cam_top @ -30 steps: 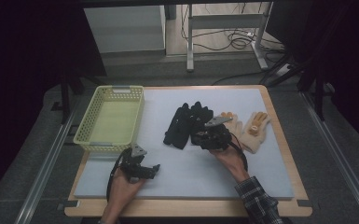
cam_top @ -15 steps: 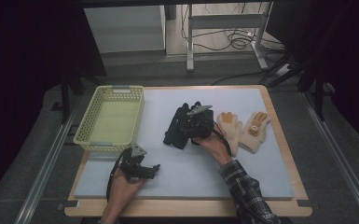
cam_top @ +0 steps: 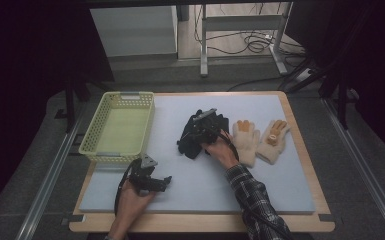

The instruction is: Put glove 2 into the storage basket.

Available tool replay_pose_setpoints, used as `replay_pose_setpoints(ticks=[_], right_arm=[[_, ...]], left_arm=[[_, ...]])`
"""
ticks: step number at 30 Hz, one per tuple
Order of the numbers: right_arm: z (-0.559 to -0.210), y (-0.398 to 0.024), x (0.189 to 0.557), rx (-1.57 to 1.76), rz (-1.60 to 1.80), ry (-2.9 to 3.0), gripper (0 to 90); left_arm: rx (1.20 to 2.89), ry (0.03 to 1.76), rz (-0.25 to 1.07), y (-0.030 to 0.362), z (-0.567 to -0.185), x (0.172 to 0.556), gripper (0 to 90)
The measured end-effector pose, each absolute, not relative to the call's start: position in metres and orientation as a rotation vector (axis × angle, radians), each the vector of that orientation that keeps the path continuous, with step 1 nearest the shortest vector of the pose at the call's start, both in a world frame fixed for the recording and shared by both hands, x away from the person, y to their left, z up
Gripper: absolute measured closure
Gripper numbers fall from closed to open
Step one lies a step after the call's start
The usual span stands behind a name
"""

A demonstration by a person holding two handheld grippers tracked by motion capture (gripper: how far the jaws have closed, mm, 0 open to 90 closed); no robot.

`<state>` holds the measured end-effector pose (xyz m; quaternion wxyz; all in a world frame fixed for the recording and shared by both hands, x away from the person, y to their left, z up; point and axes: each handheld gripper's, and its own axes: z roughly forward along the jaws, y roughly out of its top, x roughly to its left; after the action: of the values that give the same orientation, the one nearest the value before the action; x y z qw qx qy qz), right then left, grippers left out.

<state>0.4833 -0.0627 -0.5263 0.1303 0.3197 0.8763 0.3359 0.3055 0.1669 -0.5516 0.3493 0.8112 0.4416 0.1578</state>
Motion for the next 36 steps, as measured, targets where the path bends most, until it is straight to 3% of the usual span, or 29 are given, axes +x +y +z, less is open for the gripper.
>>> replay_pose_setpoints(ticks=[2,5,14,25,36], right_arm=[[-0.525,-0.063,0.482,0.945,0.969,2.543,72.0],[-0.523,-0.059,0.479,0.930,0.942,2.552,78.1],[-0.500,-0.064,0.460,0.848,0.989,2.539,78.7],[-0.457,-0.090,0.399,0.748,1.148,2.555,78.2],[-0.496,-0.106,0.329,0.648,1.113,2.668,76.1]], left_arm=[[2.104,1.144,0.409,0.167,-0.552,0.306,5.9],[2.104,1.144,0.409,0.167,-0.552,0.306,5.9],[2.105,1.144,0.408,0.167,-0.551,0.306,5.9],[2.101,1.144,0.411,0.167,-0.552,0.306,5.9],[2.097,1.148,0.410,0.167,-0.552,0.305,5.9]])
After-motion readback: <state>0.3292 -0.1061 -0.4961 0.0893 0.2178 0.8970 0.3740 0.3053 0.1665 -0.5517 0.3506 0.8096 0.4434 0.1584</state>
